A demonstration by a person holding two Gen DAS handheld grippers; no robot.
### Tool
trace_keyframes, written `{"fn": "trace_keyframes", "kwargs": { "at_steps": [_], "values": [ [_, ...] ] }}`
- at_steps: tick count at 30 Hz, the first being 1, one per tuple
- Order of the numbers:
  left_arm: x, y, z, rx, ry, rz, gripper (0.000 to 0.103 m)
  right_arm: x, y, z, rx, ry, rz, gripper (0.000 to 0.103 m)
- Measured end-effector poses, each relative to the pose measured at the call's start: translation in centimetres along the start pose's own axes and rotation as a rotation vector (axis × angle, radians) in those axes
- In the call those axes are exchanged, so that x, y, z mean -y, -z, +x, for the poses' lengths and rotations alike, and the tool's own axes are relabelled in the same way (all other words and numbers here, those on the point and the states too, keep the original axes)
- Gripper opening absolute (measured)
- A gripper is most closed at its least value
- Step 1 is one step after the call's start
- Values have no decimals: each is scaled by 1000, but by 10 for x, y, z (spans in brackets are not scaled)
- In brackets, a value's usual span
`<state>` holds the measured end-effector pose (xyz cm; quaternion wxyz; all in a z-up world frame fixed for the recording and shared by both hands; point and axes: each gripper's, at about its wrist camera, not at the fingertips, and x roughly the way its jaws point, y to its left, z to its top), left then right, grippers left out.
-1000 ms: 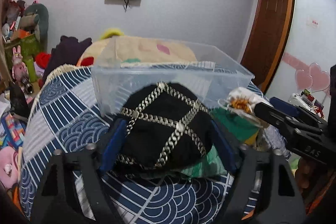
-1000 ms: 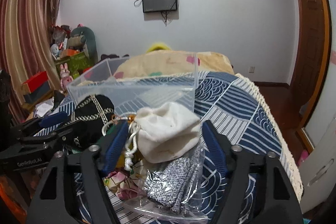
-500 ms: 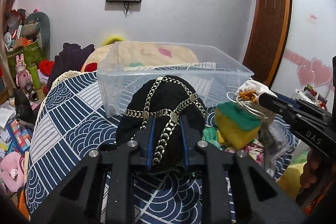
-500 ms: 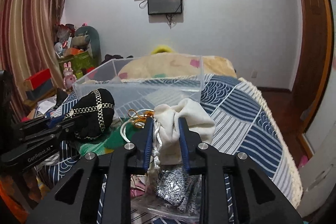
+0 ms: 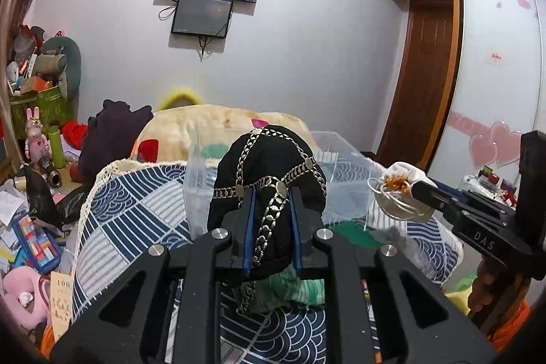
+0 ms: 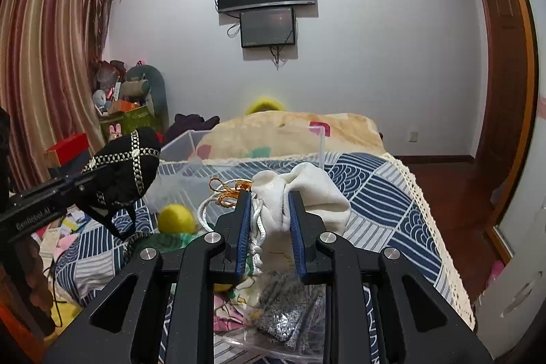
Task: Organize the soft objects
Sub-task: 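Carry the pouch and black cap into the clear box and release both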
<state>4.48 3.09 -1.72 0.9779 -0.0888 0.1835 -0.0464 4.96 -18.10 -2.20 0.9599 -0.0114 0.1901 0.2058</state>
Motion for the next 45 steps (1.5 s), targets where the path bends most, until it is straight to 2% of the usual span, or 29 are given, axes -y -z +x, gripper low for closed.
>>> {"fn": "trace_keyframes", "kwargs": {
  "at_steps": [8, 18, 27, 32, 37, 45],
  "values": [
    [2, -32, 6, 49, -32, 53, 17, -4, -28, 4, 41, -11, -12, 20],
    [-2, -52, 44, 15, -25, 85, 17, -14, -51, 38, 29, -30, -27, 20],
    [-12, -53, 94, -84, -33, 78, 17, -19, -51, 83, -95, -40, -70, 20],
    [-16, -45, 124, -197, -7, 53, 17, -16, -47, 111, -199, -61, -67, 20],
    [-14, -34, 143, -264, -6, 62, 17, -18, -41, 126, -272, -69, -86, 20],
    [-5, -23, 150, -298, -36, 105, 20, -9, -39, 133, -331, -81, -79, 22]
  ]
}}
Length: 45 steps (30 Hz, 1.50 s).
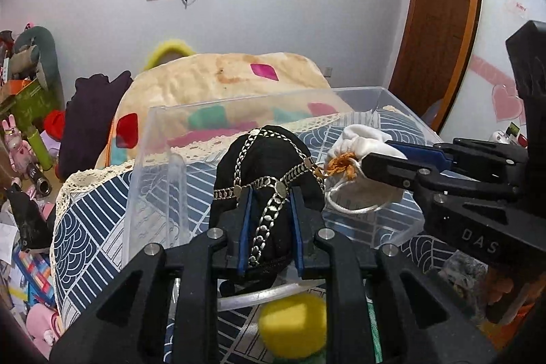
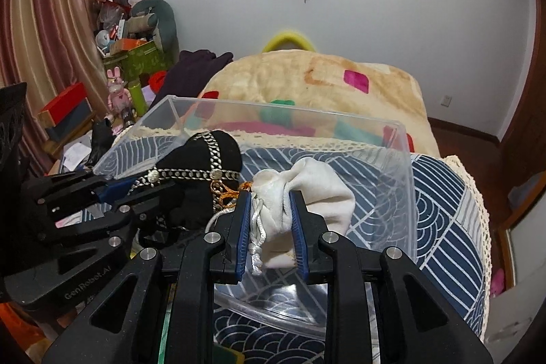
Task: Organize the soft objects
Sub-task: 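Carry the pouch and black cap into the clear box and release both, then grasp the green-yellow sponge with the right tool while the left tool grasps the yellow ball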
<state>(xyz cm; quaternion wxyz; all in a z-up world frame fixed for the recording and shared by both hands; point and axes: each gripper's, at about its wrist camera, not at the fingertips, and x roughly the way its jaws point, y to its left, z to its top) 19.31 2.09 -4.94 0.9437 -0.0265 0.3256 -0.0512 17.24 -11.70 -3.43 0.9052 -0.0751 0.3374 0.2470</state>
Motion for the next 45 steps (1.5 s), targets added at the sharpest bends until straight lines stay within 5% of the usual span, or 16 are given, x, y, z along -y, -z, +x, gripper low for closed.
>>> {"fn": "trace_keyframes", "kwargs": {
  "at_steps": [17, 26, 45],
  "values": [
    [12, 9, -57, 94, -37, 69, 40, -9, -3, -52, 142, 24, -56, 44],
    [7, 19, -92, 147, -17, 42, 42, -20, 12, -80, 226, 18, -46, 54],
    [9, 71, -55, 6, 26, -8, 48, -26, 81, -48, 83, -17, 17, 55]
  ]
}}
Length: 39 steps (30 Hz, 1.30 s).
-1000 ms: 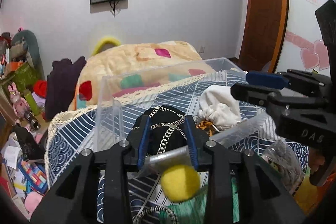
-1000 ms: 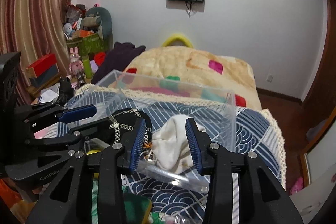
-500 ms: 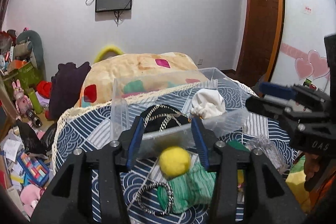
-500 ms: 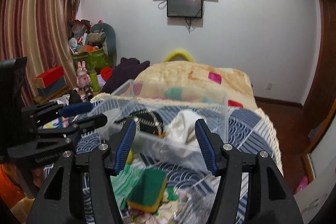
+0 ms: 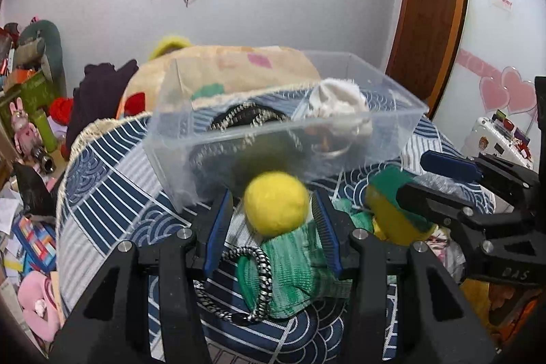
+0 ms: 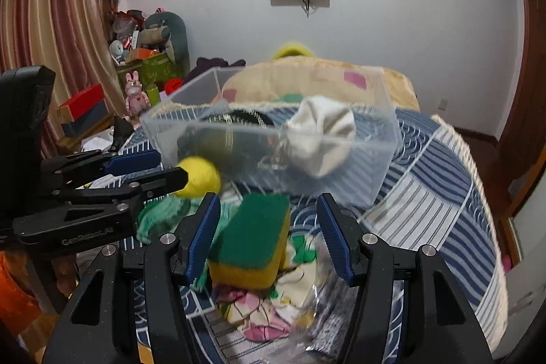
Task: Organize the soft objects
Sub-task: 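Grasp the green-yellow sponge with the right tool while the left tool grasps the yellow ball, then lower the sponge and yellow ball into the clear box and open both tools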
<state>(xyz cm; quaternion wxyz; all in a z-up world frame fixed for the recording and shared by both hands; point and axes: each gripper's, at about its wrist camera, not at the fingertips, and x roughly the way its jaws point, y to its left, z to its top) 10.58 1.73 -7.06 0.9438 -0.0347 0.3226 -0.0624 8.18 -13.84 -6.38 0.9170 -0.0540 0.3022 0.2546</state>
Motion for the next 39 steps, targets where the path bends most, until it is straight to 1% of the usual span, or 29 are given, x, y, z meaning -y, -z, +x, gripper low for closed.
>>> {"fn": "trace_keyframes", "kwargs": {
  "at_steps": [3, 6, 9, 10, 11, 18, 23, 29, 36, 39],
  "values": [
    [0, 5, 10, -14, -10, -7, 48, 3, 4, 3, -18, -11, 8, 55],
    [-3, 7, 18, -26, 5, -39, 48, 3, 7, 6, -36, -33, 3, 55],
    [-4, 7, 23, -36, 26, -56, 48, 3, 10, 8, -51, -52, -6, 43],
    [-3, 7, 24, -36, 35, -59, 44, 2, 10, 7, -55, -62, -6, 37],
    [-3, 7, 25, -37, 44, -59, 42, 2, 11, 7, -56, -72, -5, 36],
    [-1, 12, 13, -11, 42, -54, 40, -1, 12, -1, -35, -73, -5, 32],
    [-2, 7, -8, 36, 44, -55, 40, -3, 3, -14, 13, -61, -6, 32],
    [-1, -5, -38, 117, 33, -40, 40, 0, -12, -31, 84, -40, -3, 32],
    [-9, -23, -68, 216, -3, -26, 40, 5, -40, -39, 168, 0, -8, 32],
    [-13, -33, -71, 236, -22, -26, 40, 4, -58, -34, 191, 2, -17, 32]
  ]
}}
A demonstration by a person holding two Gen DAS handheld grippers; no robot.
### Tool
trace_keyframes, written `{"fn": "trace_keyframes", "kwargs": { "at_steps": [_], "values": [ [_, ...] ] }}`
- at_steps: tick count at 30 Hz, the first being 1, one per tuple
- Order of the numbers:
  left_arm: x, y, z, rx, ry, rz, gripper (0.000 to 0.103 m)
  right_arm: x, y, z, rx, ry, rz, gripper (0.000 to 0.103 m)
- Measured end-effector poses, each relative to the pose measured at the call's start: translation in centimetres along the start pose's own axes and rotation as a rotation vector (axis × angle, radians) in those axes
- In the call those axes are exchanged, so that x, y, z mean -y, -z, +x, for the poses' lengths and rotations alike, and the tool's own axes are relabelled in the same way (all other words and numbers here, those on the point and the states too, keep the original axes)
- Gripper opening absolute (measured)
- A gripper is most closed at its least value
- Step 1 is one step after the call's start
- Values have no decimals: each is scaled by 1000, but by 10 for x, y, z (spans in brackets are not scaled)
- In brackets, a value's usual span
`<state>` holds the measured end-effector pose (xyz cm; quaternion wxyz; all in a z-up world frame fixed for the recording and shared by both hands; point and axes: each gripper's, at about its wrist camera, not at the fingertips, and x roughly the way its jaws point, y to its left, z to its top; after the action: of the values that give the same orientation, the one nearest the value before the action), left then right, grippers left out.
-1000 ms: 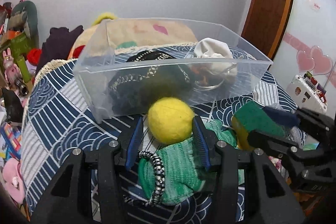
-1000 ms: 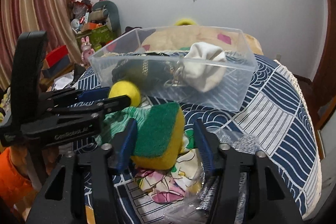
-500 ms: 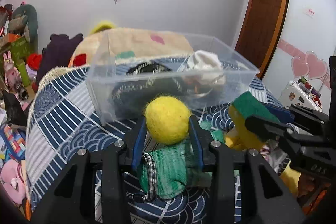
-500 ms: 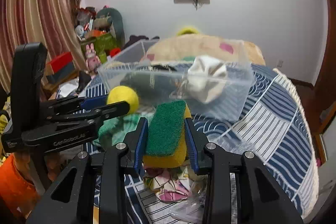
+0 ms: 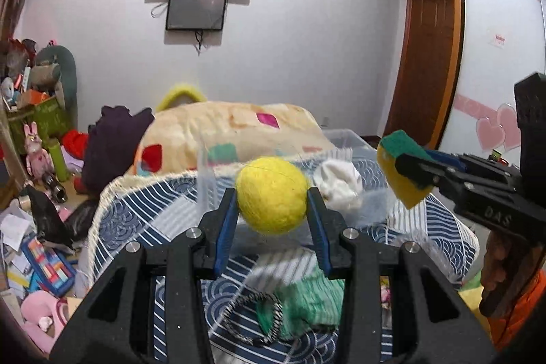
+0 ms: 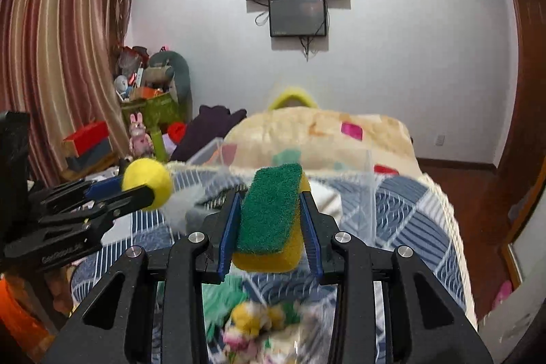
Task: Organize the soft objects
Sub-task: 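Lower the sponge and yellow ball into the clear box and open both tools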
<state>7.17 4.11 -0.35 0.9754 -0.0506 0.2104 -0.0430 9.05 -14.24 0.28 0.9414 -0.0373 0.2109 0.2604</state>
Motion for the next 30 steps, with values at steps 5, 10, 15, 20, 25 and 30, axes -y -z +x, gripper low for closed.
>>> {"fn": "trace_keyframes", "kwargs": {
  "at_steps": [5, 10, 15, 20, 25, 30],
  "values": [
    [-9, -11, 6, 8, -27, -6, 40, 0, -21, 13, 21, 1, -2, 32],
    [-14, -12, 25, -20, -57, -2, 40, -3, -29, 32, 8, -2, 12, 32],
    [-19, -8, 45, -65, -64, -7, 40, -7, -23, 56, -53, -12, 22, 32],
    [-17, -2, 65, -111, -80, 25, 40, -12, -14, 80, -119, -4, 4, 32],
    [-18, 2, 77, -140, -83, 28, 40, -13, -7, 95, -175, 2, -12, 32],
    [-19, 5, 82, -147, -89, 19, 40, -9, -3, 104, -225, -10, 8, 34]
  ]
}}
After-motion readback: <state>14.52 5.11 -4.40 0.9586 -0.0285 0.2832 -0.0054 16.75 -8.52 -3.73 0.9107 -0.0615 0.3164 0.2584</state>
